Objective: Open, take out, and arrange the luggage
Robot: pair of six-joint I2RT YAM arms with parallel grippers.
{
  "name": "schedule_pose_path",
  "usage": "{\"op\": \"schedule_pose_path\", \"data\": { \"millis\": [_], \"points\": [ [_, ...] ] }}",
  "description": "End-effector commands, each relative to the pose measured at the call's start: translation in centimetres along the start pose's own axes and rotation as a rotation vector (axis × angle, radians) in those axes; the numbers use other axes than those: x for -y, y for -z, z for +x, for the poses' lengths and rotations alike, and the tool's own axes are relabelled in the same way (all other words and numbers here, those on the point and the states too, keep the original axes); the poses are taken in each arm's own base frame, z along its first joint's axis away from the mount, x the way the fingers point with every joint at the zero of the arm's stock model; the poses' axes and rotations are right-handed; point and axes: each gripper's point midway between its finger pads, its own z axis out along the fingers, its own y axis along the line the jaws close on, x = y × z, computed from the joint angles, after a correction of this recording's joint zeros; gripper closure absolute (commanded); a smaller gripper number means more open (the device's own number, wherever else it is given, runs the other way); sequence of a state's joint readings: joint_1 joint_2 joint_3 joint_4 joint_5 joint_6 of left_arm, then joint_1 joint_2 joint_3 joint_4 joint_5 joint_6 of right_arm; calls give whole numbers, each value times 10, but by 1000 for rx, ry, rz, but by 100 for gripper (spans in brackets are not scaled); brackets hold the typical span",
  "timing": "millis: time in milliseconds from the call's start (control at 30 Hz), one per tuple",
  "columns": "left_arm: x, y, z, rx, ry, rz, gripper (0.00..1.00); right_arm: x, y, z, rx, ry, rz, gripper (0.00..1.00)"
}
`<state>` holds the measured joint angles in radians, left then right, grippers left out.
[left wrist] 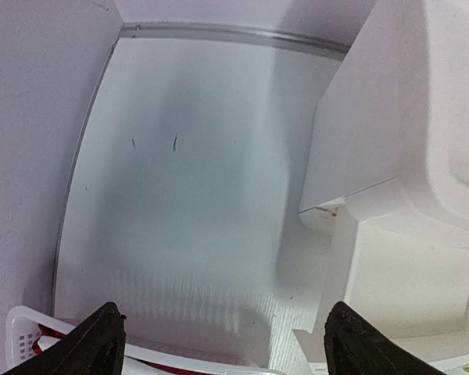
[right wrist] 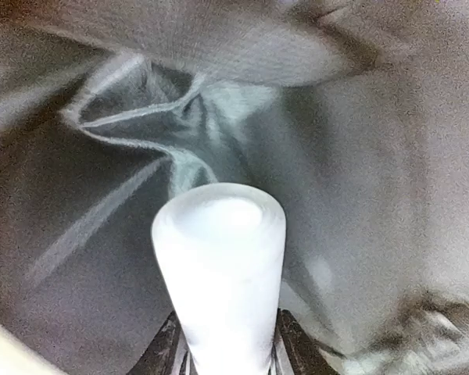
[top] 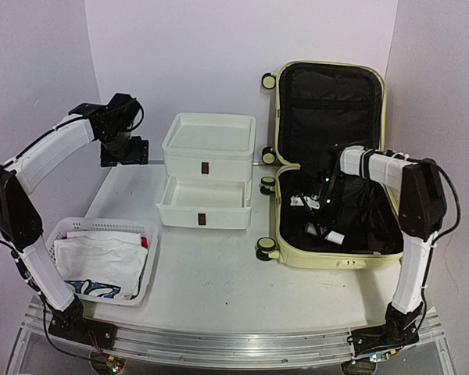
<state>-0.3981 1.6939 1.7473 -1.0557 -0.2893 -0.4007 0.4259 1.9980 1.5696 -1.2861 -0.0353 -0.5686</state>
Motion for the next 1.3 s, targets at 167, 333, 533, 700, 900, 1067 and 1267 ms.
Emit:
{"op": "schedule_pose_path", "data": {
  "millis": [167,333,533,700,900,1067,1267],
  "points": [
    [20,65,-31,240,6,255,17,20,105,-42,424,42,242,79],
    [42,87,-13,302,93,510,17,-32,153,-97,645,363,324,81],
    [79,135,11,298,37,866,16,-108,201,-163,824,530,287,83],
    [79,136,42,233,28,922,15,-132,212,-209,855,609,392,84],
    [76,129,62,192,35,928,15,-143,194,-246,836,669,378,84],
    [74,120,75,160,33,921,15,-129,173,-285,812,654,466,84],
    [95,113,103,2,31,1010,13,-105,147,-316,758,627,567,79]
  ]
}}
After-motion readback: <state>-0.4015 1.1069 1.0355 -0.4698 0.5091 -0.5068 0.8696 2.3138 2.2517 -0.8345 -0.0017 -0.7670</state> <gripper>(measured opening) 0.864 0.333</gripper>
